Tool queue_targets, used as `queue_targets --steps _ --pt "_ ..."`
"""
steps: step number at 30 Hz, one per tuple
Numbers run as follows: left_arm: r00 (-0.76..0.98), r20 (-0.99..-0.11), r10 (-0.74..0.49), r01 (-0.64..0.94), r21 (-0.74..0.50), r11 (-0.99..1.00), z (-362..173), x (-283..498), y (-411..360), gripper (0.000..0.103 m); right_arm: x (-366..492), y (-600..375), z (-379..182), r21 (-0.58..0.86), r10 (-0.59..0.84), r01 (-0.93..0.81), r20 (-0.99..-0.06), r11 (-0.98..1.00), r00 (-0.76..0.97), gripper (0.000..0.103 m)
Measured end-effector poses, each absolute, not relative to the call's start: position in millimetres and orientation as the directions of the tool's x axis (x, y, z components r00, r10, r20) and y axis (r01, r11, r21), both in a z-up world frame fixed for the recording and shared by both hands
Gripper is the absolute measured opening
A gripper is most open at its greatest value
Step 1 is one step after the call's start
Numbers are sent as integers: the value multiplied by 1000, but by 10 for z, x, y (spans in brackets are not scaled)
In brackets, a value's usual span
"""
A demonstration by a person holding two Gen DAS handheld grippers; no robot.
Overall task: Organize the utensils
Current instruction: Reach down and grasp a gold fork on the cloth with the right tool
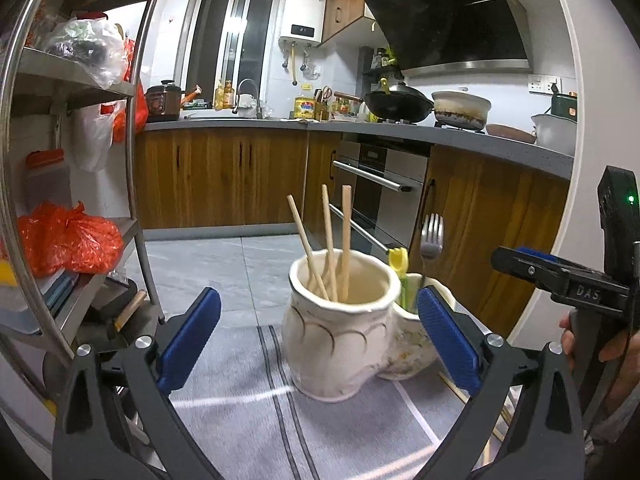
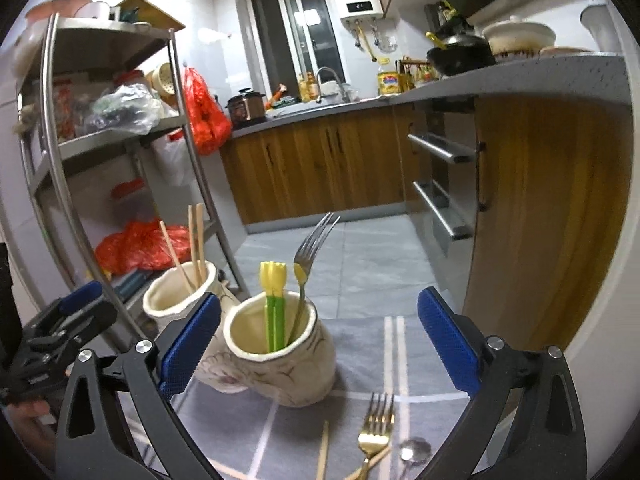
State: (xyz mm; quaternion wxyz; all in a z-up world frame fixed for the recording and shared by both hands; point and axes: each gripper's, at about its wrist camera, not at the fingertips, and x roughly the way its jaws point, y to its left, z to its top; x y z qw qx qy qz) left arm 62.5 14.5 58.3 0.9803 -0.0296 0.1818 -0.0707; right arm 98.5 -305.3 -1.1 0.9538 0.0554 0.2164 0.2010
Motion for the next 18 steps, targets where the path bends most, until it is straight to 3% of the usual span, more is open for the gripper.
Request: queue_targets --steps 18 --pt "905 -371 -207 200 -59 978 223 253 -269 97 726 -3631 -243 239 340 -259 -417 936 843 98"
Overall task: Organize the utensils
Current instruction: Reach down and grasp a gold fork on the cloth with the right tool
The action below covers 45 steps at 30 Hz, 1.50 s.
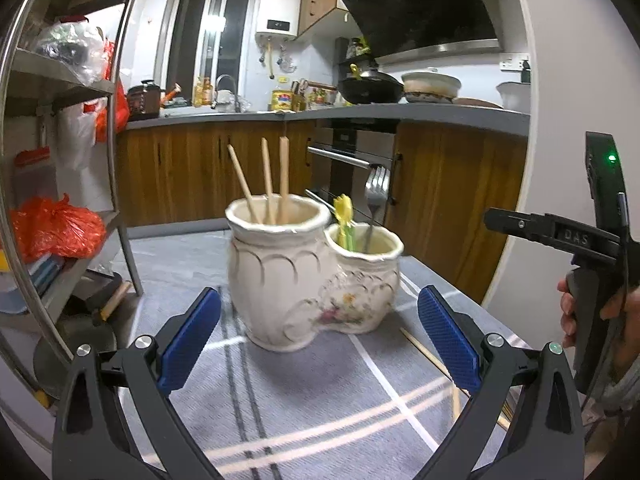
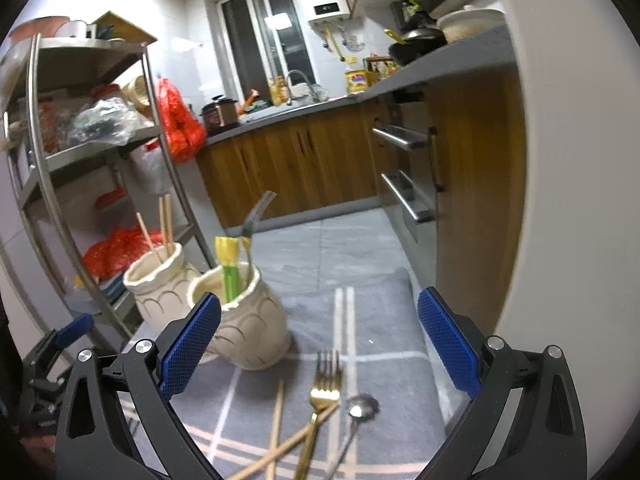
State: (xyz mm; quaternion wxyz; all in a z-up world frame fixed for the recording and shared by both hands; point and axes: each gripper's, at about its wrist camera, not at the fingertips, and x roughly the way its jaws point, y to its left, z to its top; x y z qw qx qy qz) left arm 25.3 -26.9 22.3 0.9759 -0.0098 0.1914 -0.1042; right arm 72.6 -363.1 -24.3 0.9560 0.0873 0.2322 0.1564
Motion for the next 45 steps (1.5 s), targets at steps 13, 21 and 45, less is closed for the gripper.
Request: queue_targets --steps 13,21,45 --pt "863 -437 -252 245 -74 967 67 266 -286 97 984 -3440 -618 120 287 -267 -574 956 767 98" --pt "842 -468 -268 270 -64 961 -4 315 -356 97 1306 -3280 -800 20 264 -340 -671 940 693 79" --pt "819 -499 -285 294 -63 954 -41 368 -403 97 1362 -3157 -931 82 361 -444 -721 892 592 5"
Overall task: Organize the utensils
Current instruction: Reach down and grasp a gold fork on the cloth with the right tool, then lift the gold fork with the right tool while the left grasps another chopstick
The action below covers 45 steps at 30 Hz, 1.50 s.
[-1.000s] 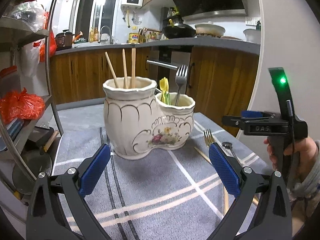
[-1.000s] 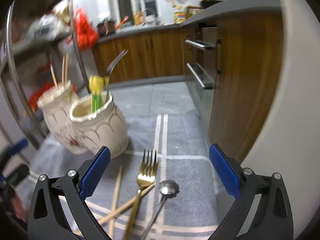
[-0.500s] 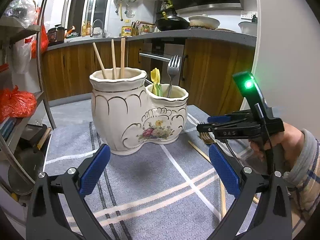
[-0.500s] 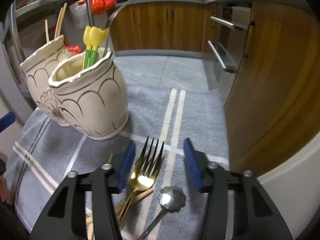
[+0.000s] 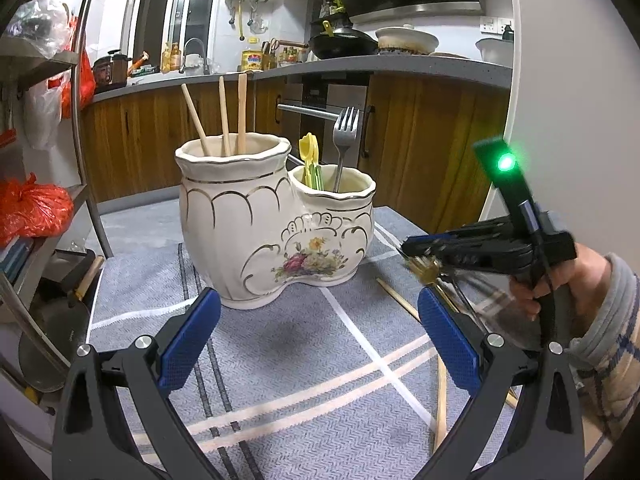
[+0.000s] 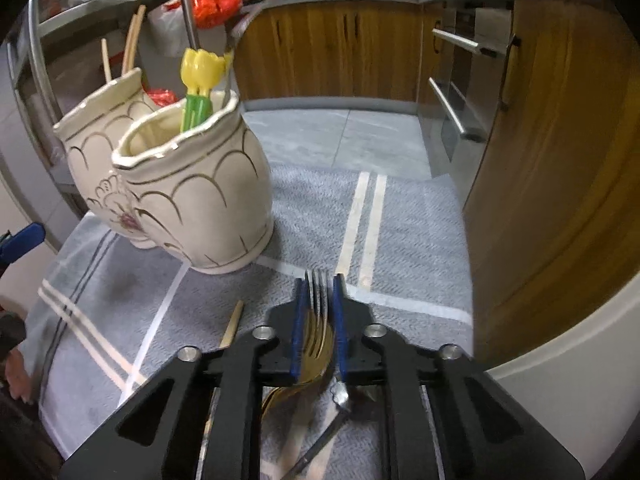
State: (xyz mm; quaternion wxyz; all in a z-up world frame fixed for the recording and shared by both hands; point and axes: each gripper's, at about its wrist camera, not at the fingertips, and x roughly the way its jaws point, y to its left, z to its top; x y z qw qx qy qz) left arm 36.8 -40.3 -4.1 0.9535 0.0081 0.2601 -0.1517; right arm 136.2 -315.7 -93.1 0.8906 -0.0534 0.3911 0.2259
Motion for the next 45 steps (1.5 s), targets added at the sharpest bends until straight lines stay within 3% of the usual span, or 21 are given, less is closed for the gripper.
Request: queue_targets --steps 14,20,25,30,32,37,41,45 --pt "754 -580 -307 367 -16 930 -72 394 -771 97 856 -3392 -308 35 389 -443 -545 896 742 4" --pt "724 -610 -322 399 -9 917 -122 374 -896 88 734 -3515 -91 3 360 -403 -453 915 816 3" --pt "684 -646 -339 432 -16 902 -214 372 -986 71 644 -3535 57 -32 331 -370 -377 929 865 3" --pt "635 -687 -354 492 7 870 -327 344 -1171 40 590 -3567 134 -45 278 -307 -315 951 907 3" --pt "615 -701 -361 514 10 857 -372 332 -1256 33 571 -3579 158 -42 261 -286 -296 957 919 3" --pt "591 -737 -329 524 40 851 -505 373 -1406 23 555 -3568 174 -51 241 -265 -277 963 930 3" --pt "583 -751 -311 502 32 864 -556 456 -1424 6 555 -3568 179 -51 240 -263 -272 963 932 3" --pt "587 -746 -314 497 26 868 -528 472 -1374 6 534 -3551 178 -51 243 -265 -265 963 933 3"
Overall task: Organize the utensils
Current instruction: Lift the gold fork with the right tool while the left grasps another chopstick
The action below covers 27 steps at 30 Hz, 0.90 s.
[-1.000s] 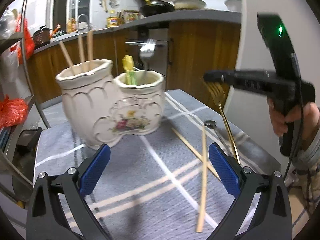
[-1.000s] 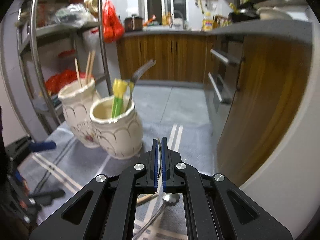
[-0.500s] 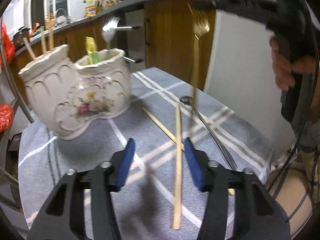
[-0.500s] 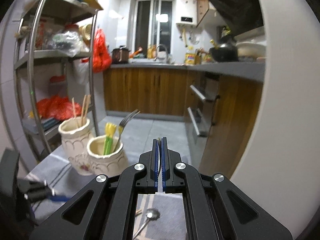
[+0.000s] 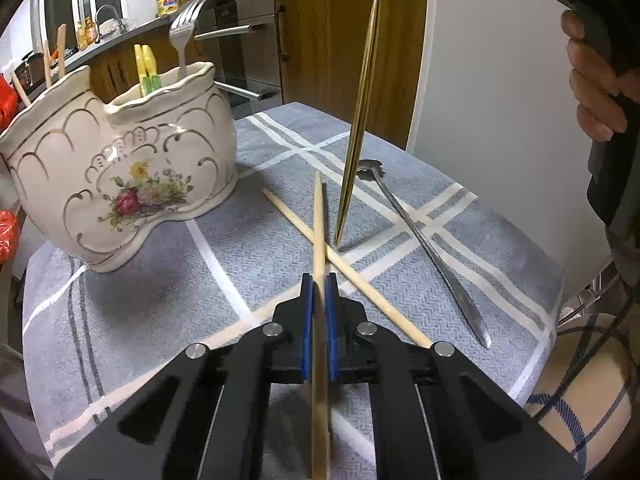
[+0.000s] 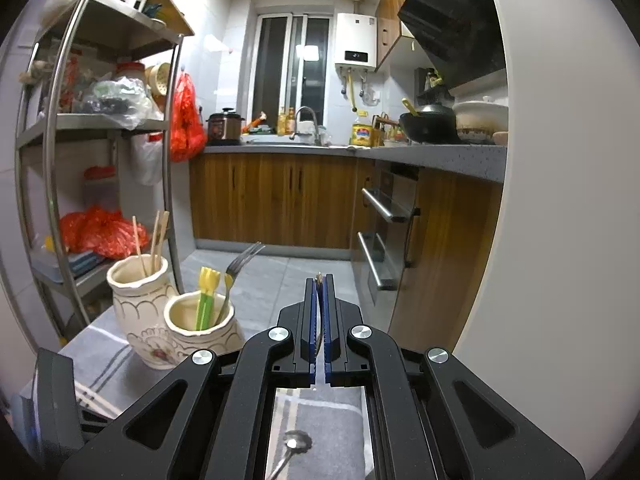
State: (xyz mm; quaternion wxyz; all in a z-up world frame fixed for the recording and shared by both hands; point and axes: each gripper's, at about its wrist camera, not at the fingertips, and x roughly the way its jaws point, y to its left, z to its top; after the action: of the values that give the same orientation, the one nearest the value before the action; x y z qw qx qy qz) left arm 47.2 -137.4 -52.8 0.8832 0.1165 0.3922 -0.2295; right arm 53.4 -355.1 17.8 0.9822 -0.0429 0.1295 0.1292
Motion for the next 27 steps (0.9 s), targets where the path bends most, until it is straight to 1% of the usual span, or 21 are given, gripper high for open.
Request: queue_targets --steps 3,6,10,16,21,27 --pt "612 -715 -338 489 6 872 -417 432 -1239 6 517 -3552 185 -48 238 -258 -261 965 936 3" --pt "659 -658 -364 474 -12 880 -256 380 -1067 6 492 -3562 207 -39 234 -252 -253 967 939 3" --pt "752 -521 -405 459 -27 888 2 288 -790 6 462 -3546 271 -29 228 -242 -242 970 943 3" --pt "845 -368 -388 407 -27 913 310 268 -546 6 463 -3385 436 -39 237 -250 -210 967 949 3" --pt "892 -282 -352 366 -5 931 520 356 -409 6 505 -3209 565 -43 248 -260 -179 965 952 3" --pt "923 -193 -332 325 -67 943 832 669 -161 6 665 -3103 699 -4 272 -276 -154 961 950 3"
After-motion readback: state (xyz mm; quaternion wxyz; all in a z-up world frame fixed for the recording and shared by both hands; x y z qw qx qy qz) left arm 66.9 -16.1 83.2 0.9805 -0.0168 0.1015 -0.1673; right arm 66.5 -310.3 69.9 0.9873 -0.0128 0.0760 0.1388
